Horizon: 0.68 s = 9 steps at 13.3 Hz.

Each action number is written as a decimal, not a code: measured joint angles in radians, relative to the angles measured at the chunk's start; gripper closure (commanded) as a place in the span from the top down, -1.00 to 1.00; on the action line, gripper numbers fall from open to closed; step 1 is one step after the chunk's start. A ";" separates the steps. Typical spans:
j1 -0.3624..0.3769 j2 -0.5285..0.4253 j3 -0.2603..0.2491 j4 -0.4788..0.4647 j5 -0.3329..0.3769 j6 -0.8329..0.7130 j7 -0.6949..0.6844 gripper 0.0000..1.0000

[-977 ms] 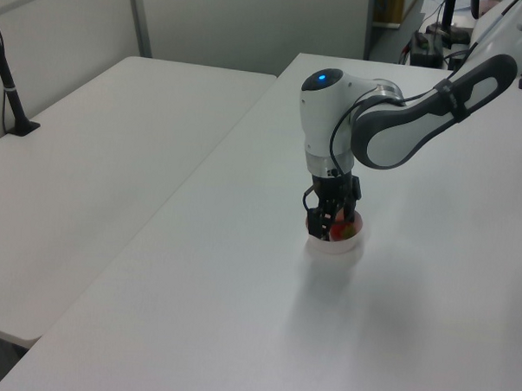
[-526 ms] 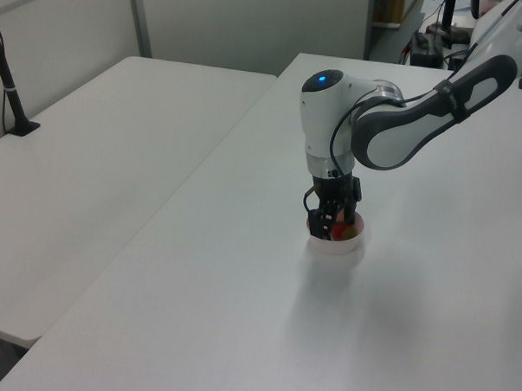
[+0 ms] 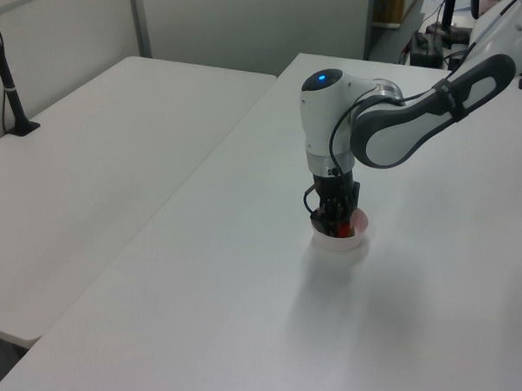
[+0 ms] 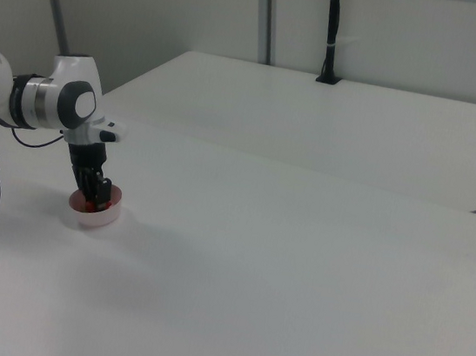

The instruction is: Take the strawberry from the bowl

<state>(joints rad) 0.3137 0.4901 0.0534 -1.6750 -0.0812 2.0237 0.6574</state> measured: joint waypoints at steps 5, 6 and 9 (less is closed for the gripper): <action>-0.004 -0.008 0.000 0.047 0.010 -0.063 0.000 -0.13; -0.004 -0.012 0.000 0.057 0.015 -0.076 -0.003 -0.13; -0.009 -0.024 0.000 0.095 0.019 -0.138 -0.049 -0.08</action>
<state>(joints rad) 0.3048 0.4659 0.0534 -1.5803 -0.0620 1.8853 0.6081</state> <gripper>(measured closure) 0.559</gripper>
